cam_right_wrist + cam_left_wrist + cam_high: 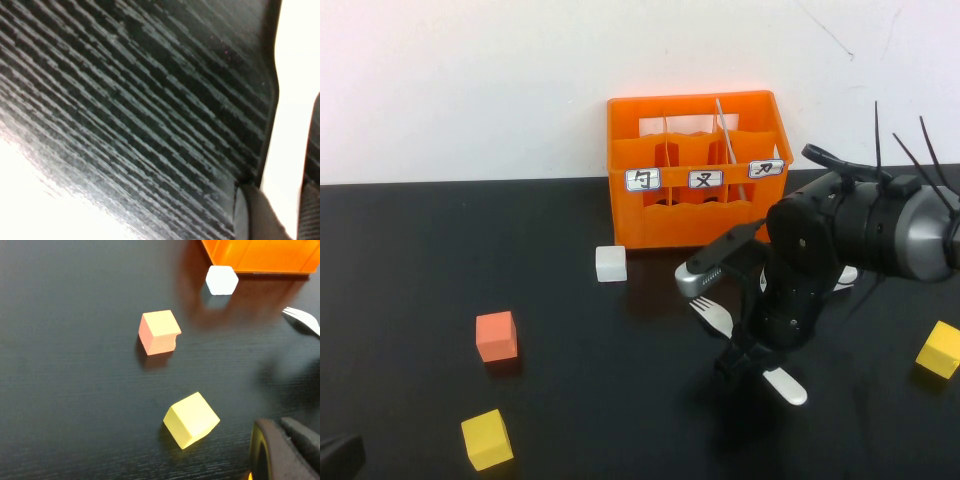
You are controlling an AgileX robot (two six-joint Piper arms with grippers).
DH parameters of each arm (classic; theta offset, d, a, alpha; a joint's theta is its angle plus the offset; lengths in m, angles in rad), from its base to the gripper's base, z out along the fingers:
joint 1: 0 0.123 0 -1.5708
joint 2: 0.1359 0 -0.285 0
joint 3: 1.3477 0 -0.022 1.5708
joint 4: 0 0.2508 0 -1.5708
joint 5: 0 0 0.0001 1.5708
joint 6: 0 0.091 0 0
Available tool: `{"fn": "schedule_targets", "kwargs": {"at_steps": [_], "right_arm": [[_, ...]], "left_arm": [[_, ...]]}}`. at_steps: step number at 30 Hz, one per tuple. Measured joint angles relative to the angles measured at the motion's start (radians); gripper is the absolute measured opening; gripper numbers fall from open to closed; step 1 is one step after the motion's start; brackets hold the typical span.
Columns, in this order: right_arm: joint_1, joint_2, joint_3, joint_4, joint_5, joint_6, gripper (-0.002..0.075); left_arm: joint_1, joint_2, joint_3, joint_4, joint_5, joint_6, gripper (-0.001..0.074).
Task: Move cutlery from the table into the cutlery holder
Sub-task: Pick up the fork, then place the fork on the box
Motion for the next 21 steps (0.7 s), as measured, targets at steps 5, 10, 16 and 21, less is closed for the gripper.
{"fn": "schedule_targets", "kwargs": {"at_steps": [5,10,16,21], "right_arm": [[0.000,-0.013,0.002,0.003,0.005,-0.008,0.0163],[0.000,-0.073,0.011,0.037,-0.007,-0.022,0.0163],[0.000,-0.187,0.011,0.165,-0.080,-0.138,0.0163],[0.000,-0.256,0.011,0.295,-0.166,-0.254,0.0163]], "left_arm": [[0.000,0.000,0.000,0.001,0.001,0.000,-0.0001],[0.000,0.000,0.000,0.001,-0.003,0.000,-0.0001],[0.000,0.000,0.000,0.001,-0.003,0.000,-0.0001],[0.000,0.000,0.000,0.001,-0.003,0.000,-0.0001]]}}
